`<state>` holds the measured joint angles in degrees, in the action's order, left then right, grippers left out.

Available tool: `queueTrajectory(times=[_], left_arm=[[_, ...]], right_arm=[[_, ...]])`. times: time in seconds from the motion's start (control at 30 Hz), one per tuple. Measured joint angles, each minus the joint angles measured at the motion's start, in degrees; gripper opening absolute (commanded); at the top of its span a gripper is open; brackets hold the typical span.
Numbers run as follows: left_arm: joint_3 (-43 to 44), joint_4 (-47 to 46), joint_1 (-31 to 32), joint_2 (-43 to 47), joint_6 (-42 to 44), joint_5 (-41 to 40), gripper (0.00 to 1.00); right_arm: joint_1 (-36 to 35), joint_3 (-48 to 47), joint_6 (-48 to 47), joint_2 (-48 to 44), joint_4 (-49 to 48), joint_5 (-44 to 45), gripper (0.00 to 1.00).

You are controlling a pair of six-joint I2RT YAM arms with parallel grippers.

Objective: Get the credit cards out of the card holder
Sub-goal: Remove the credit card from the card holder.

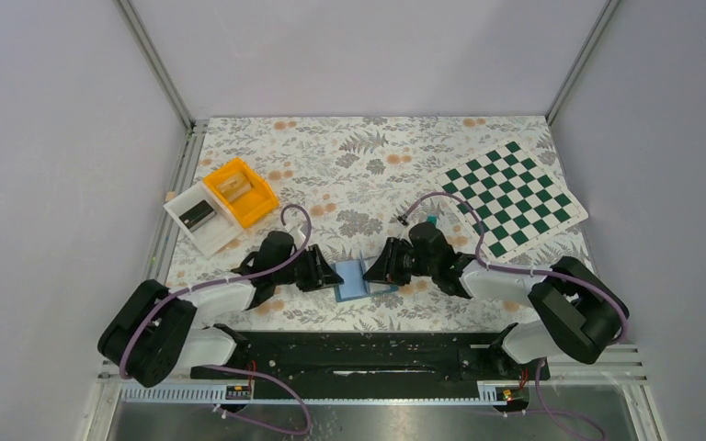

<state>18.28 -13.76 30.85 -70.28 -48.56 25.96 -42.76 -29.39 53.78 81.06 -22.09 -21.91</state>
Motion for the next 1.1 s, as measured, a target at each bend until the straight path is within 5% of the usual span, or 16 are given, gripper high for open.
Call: queueTrajectory(times=[1.1], left_arm=[[0.66,-3.85,0.00,-7.89,0.09,2.08,0.33]], right_arm=[[-7.45,-15.47,-13.79,-0.63,28.44,15.89,0.53]])
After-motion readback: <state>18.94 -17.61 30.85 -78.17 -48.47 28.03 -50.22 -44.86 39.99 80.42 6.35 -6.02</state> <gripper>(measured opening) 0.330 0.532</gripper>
